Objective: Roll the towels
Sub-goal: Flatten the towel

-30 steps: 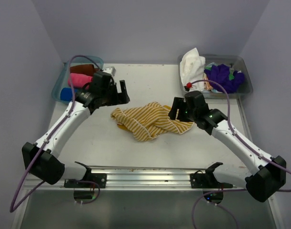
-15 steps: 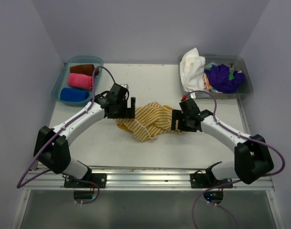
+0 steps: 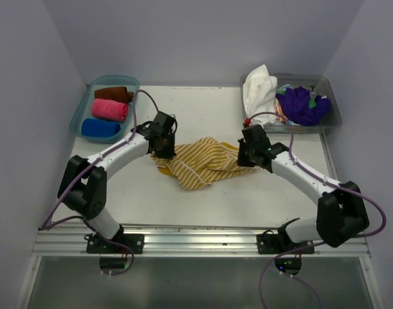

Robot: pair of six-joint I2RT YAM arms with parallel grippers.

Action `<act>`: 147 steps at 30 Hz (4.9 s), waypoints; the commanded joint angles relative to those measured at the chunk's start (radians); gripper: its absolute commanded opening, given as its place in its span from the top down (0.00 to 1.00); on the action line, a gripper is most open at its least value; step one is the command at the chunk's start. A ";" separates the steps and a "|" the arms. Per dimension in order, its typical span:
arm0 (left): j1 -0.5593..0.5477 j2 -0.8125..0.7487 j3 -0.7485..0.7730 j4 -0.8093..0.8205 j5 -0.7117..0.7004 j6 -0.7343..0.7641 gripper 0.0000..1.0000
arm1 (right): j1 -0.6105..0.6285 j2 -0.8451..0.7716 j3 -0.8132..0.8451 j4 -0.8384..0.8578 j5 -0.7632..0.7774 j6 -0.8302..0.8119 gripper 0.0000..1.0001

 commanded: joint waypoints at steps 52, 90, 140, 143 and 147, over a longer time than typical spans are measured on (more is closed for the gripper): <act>0.135 -0.188 0.039 -0.098 -0.016 0.004 0.26 | 0.025 -0.266 0.073 -0.300 0.038 0.024 0.34; 0.163 0.056 -0.015 0.081 0.097 0.008 1.00 | 0.256 -0.007 0.069 -0.146 0.394 0.061 1.00; 0.393 -0.007 0.069 0.019 -0.166 -0.090 0.31 | -0.144 -0.364 0.059 -0.260 0.029 -0.021 0.41; 0.330 0.094 0.169 -0.044 -0.264 -0.095 0.30 | -0.144 -0.364 0.051 -0.258 0.015 -0.019 0.39; 0.267 0.180 0.231 -0.106 -0.363 -0.107 0.30 | -0.144 -0.368 0.032 -0.249 0.001 -0.010 0.39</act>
